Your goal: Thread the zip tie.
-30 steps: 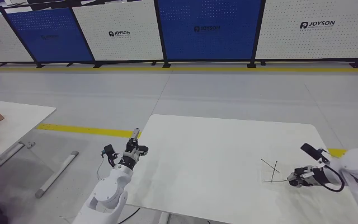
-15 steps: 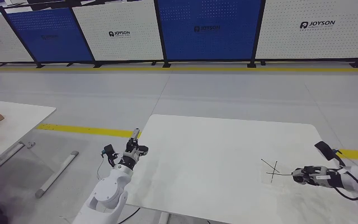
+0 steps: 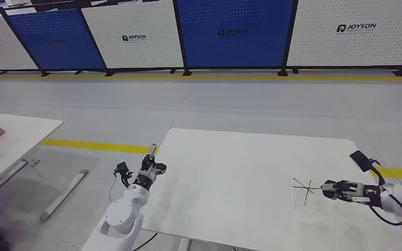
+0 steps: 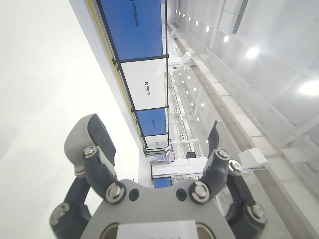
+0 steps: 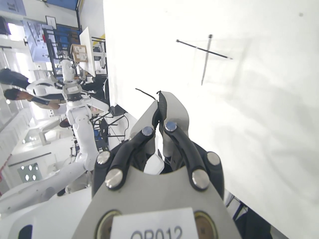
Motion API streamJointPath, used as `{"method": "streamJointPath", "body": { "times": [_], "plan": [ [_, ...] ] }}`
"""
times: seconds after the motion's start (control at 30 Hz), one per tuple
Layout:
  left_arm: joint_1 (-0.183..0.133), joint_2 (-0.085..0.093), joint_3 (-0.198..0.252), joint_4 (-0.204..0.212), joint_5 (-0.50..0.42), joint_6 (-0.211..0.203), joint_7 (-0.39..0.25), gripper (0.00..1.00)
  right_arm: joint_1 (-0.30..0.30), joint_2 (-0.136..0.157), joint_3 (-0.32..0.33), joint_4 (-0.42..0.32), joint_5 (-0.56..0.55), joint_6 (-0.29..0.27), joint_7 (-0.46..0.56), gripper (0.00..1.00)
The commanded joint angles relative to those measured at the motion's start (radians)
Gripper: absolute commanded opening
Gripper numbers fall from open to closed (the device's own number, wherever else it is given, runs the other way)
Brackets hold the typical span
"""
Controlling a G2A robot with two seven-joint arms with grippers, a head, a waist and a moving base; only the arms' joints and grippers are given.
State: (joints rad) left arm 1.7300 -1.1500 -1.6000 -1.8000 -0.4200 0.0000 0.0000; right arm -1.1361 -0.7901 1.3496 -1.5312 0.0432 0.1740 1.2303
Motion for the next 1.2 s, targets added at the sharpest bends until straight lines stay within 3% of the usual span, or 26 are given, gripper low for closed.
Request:
{"method": "streamJointPath", "body": {
  "times": [0.0, 0.1, 0.5, 0.67, 0.83, 0.93, 1.17],
  "plan": [
    [0.000, 0.000, 0.000, 0.000, 0.000, 0.000, 0.000, 1.00, -0.002, -0.002, -0.019, -0.039, -0.012, -0.005, 0.001, 0.00],
    [0.000, 0.000, 0.000, 0.000, 0.000, 0.000, 0.000, 1.00, 0.019, -0.008, -0.064, -0.044, -0.026, 0.017, 0.018, 0.00],
    [0.000, 0.000, 0.000, 0.000, 0.000, 0.000, 0.000, 1.00, 0.016, -0.008, -0.065, -0.044, -0.024, 0.015, 0.011, 0.00],
    [0.000, 0.000, 0.000, 0.000, 0.000, 0.000, 0.000, 1.00, 0.018, -0.025, -0.112, -0.056, 0.051, -0.096, -0.028, 0.00],
    [0.000, 0.000, 0.000, 0.000, 0.000, 0.000, 0.000, 1.00, 0.059, -0.048, -0.185, -0.065, 0.104, -0.157, -0.071, 0.00],
    [0.000, 0.000, 0.000, 0.000, 0.000, 0.000, 0.000, 1.00, 0.083, -0.063, -0.229, -0.044, 0.144, -0.165, -0.080, 0.00],
    [0.000, 0.000, 0.000, 0.000, 0.000, 0.000, 0.000, 1.00, 0.083, -0.063, -0.229, -0.044, 0.144, -0.165, -0.080, 0.00]
  ]
}}
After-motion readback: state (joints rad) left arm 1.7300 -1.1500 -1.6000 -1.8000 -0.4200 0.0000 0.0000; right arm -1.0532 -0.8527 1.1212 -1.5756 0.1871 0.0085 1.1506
